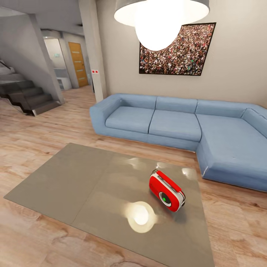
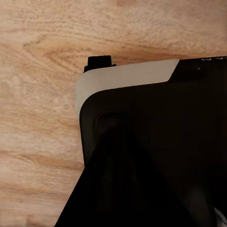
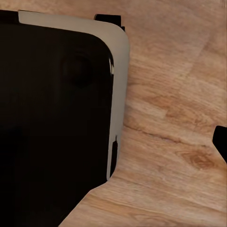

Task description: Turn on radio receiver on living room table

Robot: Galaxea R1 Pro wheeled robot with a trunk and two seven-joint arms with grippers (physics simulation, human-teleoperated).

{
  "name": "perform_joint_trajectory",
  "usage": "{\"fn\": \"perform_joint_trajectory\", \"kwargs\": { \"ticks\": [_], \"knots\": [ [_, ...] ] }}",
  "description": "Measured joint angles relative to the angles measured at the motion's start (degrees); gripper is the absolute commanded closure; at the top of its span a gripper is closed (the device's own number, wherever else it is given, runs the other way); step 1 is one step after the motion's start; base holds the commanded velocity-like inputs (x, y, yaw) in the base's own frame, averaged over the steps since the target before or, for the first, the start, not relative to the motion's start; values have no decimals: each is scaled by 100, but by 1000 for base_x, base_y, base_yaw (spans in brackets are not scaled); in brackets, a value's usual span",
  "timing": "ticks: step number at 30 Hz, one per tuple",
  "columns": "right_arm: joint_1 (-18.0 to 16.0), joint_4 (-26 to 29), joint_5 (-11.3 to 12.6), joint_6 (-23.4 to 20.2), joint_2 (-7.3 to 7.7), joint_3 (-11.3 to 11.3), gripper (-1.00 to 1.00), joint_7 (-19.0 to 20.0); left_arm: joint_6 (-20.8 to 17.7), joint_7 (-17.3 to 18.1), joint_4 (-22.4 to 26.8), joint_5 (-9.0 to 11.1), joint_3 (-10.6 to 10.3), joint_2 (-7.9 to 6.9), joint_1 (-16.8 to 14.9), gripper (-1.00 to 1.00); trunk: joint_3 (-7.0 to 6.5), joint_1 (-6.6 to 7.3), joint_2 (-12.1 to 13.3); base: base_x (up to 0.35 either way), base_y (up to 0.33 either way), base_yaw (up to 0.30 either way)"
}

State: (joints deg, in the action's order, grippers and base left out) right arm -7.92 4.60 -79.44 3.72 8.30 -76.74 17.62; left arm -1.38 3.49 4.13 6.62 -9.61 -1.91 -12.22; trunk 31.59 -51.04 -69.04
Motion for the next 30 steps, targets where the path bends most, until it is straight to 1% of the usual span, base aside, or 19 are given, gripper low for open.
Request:
{"fn": "perform_joint_trajectory", "kwargs": {
  "ticks": [4,10,18,22,26,30],
  "knots": [
    [1,-9,2,9,-12,5,-100,-11,-1,-13,-8,31,2,5,0,100,-14,0,0,0,0,-27],
    [1,-12,-1,14,-38,5,-100,-13,-2,-15,-56,151,1,2,0,100,-62,0,0,0,0,-67],
    [1,-12,-1,6,-39,2,-100,-13,-2,24,-169,161,-5,6,0,100,-132,0,0,0,0,-73],
    [1,-12,6,6,-41,1,-100,-19,2,48,-297,158,-6,55,0,100,-167,0,0,0,0,-73],
    [1,-12,1,-6,-50,8,-100,-21,5,45,-374,175,1,158,19,100,-202,0,0,0,0,-73],
    [1,-15,0,-10,-55,8,-100,-22,29,7,-385,180,0,193,122,100,-237,0,0,0,0,-73]
  ]
}}
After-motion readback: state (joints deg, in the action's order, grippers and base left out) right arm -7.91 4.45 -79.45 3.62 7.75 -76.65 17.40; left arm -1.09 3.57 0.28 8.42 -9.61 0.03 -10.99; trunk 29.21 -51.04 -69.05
